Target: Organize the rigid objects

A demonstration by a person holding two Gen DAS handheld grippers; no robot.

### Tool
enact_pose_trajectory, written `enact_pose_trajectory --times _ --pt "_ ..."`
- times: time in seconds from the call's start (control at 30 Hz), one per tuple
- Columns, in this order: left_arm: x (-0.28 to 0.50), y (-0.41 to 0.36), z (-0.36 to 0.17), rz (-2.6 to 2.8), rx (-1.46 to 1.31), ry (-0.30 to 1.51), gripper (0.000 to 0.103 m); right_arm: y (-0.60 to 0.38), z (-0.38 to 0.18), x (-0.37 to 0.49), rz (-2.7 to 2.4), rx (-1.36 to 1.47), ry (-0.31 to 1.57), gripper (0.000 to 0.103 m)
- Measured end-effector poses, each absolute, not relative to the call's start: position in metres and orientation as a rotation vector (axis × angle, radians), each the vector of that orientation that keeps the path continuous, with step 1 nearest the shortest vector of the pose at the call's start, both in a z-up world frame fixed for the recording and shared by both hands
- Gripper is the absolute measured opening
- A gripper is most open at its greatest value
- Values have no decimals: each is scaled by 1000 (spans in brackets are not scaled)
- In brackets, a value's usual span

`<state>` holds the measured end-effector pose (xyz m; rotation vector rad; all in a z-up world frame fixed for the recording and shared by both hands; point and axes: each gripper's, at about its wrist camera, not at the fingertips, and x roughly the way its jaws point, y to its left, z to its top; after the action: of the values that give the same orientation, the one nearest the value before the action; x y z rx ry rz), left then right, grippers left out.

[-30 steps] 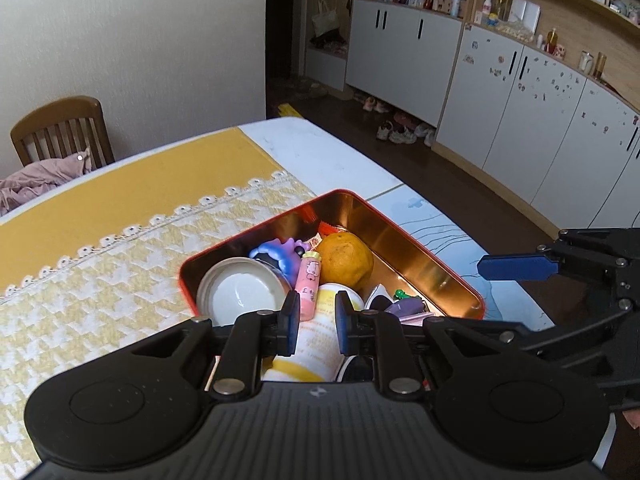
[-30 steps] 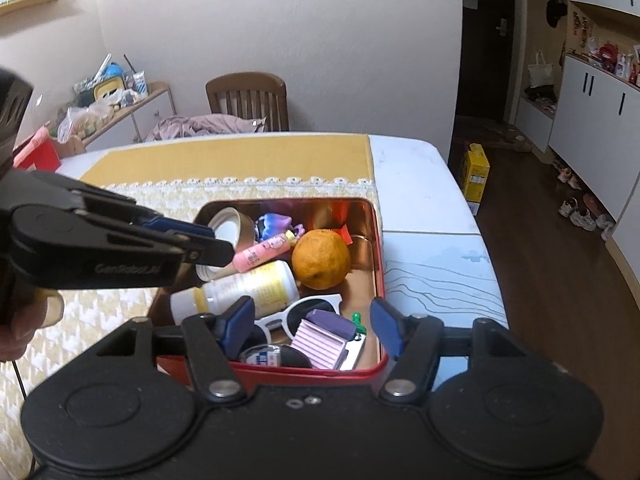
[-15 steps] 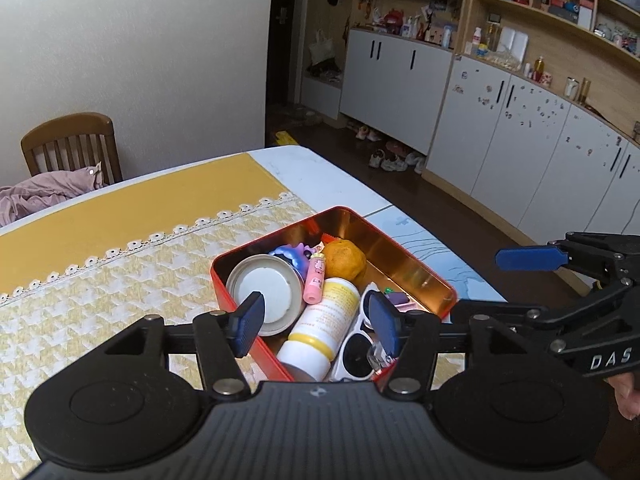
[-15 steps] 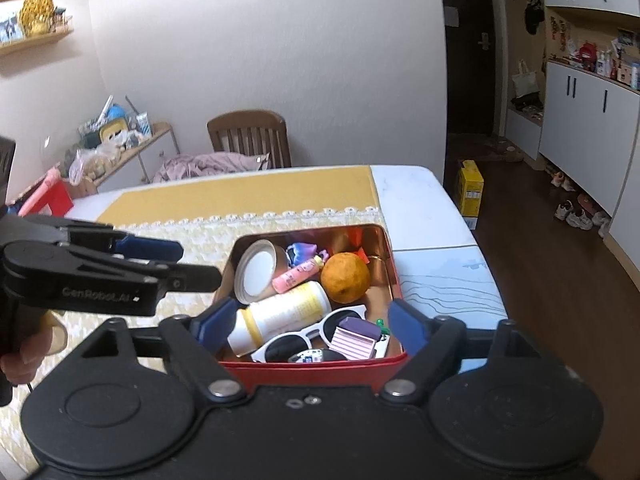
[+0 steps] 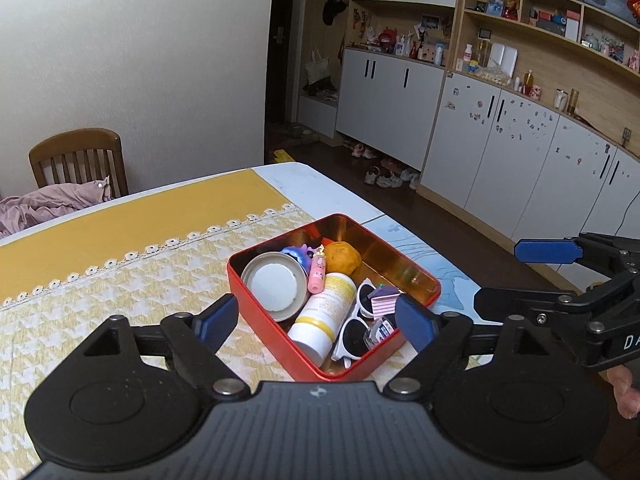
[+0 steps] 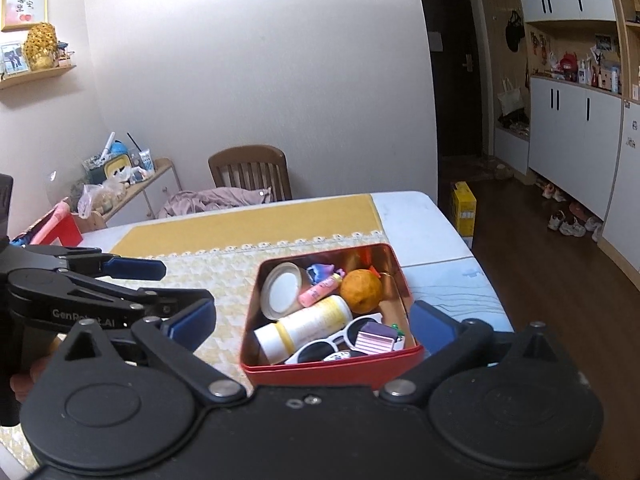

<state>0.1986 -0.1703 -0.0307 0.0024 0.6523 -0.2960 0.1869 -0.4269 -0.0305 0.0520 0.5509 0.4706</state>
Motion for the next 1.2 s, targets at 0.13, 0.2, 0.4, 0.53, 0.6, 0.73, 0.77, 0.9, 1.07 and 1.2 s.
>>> enact_pose_trajectory --times 0.13,0.2,0.4,0.53,0.6,0.73,0.77,0.9,1.07,1.2 --pt "189 -165 -30 -321 -18 652 99 -423 -26 175 458 58 530 103" --pt "183 -163 -32 -335 -26 652 101 -423 -25 169 451 64 524 103" --pt "171 -155 -38 -381 -49 683 103 -419 -24 158 421 85 518 103" --pt "164 -151 -40 -381 -53 685 103 -418 -25 152 407 98 519 103" --pt "160 -149 -40 -370 -44 673 103 -417 -25 149 400 105 518 103" --pt "154 -149 -37 -357 -16 647 103 -414 -26 146 388 110 520 103" --pt "152 -149 -36 -355 -11 639 103 -413 -26 145 387 110 522 103" --pt "150 -148 -34 -352 -8 625 103 -409 -28 142 370 99 522 103" --pt "151 -145 -35 -329 -17 627 103 -406 -29 141 338 88 534 103" --pt "151 -143 -36 -328 -18 626 103 -406 -31 142 325 85 542 103"
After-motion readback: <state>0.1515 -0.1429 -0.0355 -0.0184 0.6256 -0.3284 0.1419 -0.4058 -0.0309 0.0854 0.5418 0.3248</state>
